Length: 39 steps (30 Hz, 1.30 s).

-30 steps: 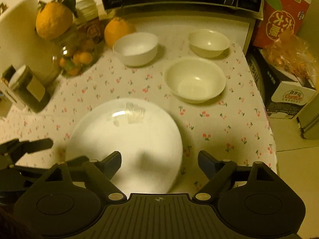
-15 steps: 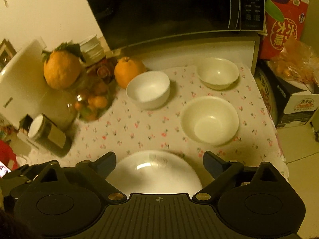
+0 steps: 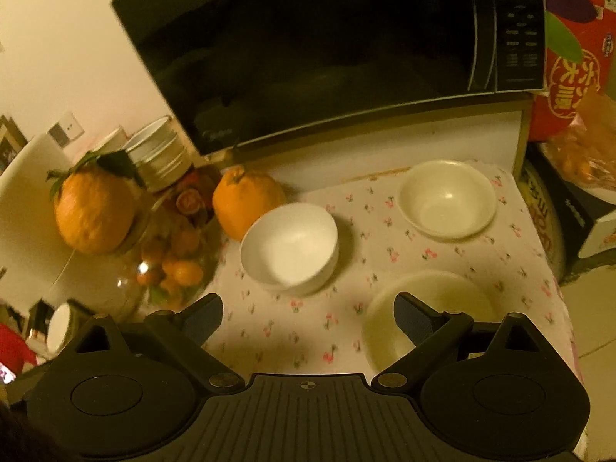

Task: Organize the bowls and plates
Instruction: 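Move both grippers to the rim of the white bowl, then close the left gripper on the white bowl rim while the right gripper closes too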

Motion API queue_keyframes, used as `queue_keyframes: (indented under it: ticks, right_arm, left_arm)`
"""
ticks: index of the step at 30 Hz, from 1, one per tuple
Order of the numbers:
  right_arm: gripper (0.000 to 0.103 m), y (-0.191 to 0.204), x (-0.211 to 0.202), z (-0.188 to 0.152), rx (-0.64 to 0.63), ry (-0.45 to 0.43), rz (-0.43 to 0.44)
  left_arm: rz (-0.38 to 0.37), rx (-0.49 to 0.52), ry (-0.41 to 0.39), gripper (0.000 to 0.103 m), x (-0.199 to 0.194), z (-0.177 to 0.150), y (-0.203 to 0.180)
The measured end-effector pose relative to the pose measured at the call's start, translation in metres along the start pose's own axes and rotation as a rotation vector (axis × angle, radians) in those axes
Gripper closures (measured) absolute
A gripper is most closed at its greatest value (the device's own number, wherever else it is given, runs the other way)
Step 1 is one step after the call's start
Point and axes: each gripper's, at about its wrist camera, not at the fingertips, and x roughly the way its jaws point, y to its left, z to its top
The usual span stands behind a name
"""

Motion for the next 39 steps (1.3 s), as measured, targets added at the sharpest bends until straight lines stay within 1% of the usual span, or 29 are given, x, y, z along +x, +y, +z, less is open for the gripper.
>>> queue_keyframes:
  ticks: [4, 5, 6, 8, 10, 11, 12, 14, 16, 17, 18, 19, 20, 21, 22, 26, 28, 29, 30, 34, 39]
  right_arm:
    - [0.006, -0.012, 0.023, 0.010, 0.022, -0.020, 0.008]
    - [0.006, -0.015, 0.030, 0.011, 0.029, -0.024, 0.016]
    - [0.006, -0.018, 0.035, 0.013, 0.033, -0.030, 0.033]
    - [0.007, -0.022, 0.045, 0.016, 0.034, -0.055, 0.062]
    - [0.008, -0.024, 0.055, 0.020, 0.040, -0.078, 0.081]
    - [0.008, -0.024, 0.060, 0.021, 0.045, -0.080, 0.092]
    - [0.011, -0.024, 0.065, 0.021, 0.052, -0.077, 0.101]
    - [0.018, -0.026, 0.077, 0.020, 0.073, -0.061, 0.100]
    - [0.033, -0.030, 0.087, 0.017, 0.106, -0.043, 0.104]
    - [0.036, -0.032, 0.092, 0.016, 0.121, -0.032, 0.109]
    - [0.040, -0.034, 0.096, 0.014, 0.132, -0.025, 0.109]
    - [0.044, -0.035, 0.099, 0.014, 0.137, -0.023, 0.104]
    - [0.046, -0.036, 0.101, 0.013, 0.140, -0.025, 0.095]
    - [0.051, -0.037, 0.102, 0.013, 0.143, -0.026, 0.087]
    - [0.057, -0.037, 0.103, 0.013, 0.146, -0.026, 0.083]
    - [0.071, -0.037, 0.107, 0.012, 0.150, -0.029, 0.071]
    - [0.078, -0.036, 0.110, 0.012, 0.142, -0.026, 0.065]
    - [0.081, -0.036, 0.111, 0.011, 0.140, -0.022, 0.065]
    - [0.086, -0.036, 0.112, 0.011, 0.138, -0.017, 0.071]
    - [0.090, -0.034, 0.114, 0.008, 0.111, -0.002, 0.081]
    - [0.091, -0.032, 0.107, 0.009, 0.110, 0.003, 0.094]
  left_arm:
    - [-0.043, -0.073, -0.022, 0.001, 0.022, 0.006, 0.002]
    - [-0.054, -0.085, -0.022, 0.002, 0.027, 0.006, 0.002]
    - [-0.062, -0.091, -0.022, 0.004, 0.034, 0.006, 0.001]
    - [-0.066, -0.086, -0.020, 0.016, 0.045, 0.007, -0.001]
    - [-0.079, -0.084, -0.041, 0.018, 0.053, 0.008, -0.003]
    - [-0.089, -0.089, -0.051, 0.021, 0.057, 0.008, -0.004]
    - [-0.103, -0.097, -0.058, 0.023, 0.061, 0.009, -0.004]
    - [-0.144, -0.120, -0.059, 0.033, 0.069, 0.009, -0.005]
    - [-0.178, -0.140, -0.070, 0.040, 0.075, 0.007, -0.005]
    - [-0.186, -0.144, -0.074, 0.044, 0.077, 0.007, -0.006]
    - [-0.191, -0.145, -0.079, 0.047, 0.080, 0.007, -0.006]
    - [-0.198, -0.146, -0.086, 0.052, 0.082, 0.006, -0.007]
    - [-0.203, -0.149, -0.091, 0.056, 0.085, 0.006, -0.007]
    - [-0.208, -0.154, -0.095, 0.057, 0.088, 0.005, -0.007]
    - [-0.211, -0.160, -0.095, 0.061, 0.091, 0.006, -0.007]
    - [-0.213, -0.179, -0.088, 0.077, 0.101, 0.005, -0.004]
    - [-0.211, -0.184, -0.091, 0.082, 0.103, 0.004, -0.002]
    - [-0.212, -0.187, -0.092, 0.085, 0.104, 0.005, -0.001]
    - [-0.215, -0.191, -0.093, 0.085, 0.104, 0.004, 0.000]
    - [-0.216, -0.184, -0.102, 0.087, 0.098, 0.003, 0.003]
    - [-0.213, -0.170, -0.100, 0.088, 0.087, 0.005, 0.002]
